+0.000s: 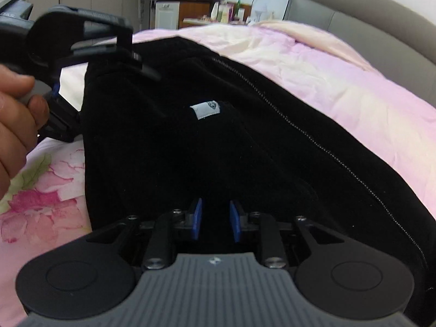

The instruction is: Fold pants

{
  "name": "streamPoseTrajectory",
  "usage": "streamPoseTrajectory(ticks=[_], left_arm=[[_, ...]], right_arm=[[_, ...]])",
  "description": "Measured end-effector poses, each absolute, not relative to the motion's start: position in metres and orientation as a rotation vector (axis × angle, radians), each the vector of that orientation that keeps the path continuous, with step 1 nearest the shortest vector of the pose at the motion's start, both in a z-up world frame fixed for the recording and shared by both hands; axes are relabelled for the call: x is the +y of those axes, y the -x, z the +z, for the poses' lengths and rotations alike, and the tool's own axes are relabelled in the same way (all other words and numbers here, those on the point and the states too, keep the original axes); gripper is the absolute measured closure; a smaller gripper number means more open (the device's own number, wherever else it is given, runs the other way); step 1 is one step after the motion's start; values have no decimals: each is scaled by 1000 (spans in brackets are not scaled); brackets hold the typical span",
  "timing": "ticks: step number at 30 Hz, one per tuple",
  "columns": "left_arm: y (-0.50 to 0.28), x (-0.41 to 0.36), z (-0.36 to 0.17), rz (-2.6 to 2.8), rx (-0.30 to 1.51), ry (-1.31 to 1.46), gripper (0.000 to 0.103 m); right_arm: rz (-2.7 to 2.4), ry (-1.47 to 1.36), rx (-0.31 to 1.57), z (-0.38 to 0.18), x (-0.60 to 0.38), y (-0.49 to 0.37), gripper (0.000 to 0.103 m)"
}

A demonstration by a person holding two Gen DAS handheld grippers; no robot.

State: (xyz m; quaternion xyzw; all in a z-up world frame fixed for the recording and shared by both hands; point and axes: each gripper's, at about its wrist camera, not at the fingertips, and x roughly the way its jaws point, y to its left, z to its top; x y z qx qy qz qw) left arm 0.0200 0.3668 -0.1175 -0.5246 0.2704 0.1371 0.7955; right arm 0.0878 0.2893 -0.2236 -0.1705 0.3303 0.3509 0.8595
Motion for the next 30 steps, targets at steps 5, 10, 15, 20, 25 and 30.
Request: streamPoseTrajectory(ticks=[5,10,15,20,25,30], left_arm=[[-13,344,-90,277,484,939,63],[-11,273,-30,167,388,412,63],[-11,173,-3,-38,332,-90,63],[-6,86,-31,-215,372,-467,60],[-9,27,-95,-375,557,-721,45],[-2,37,-63,-368,589,-592,19]], right_arm=[[717,150,696,-208,251,-78,79],[636,-53,677,-189,187,-56,76],[521,-140,628,-167,115,-40,76],[386,-207,618,-155,48,-36,72],[290,-299,629,-153,11,-39,71],[320,-311,632,-141,4,-46,59]])
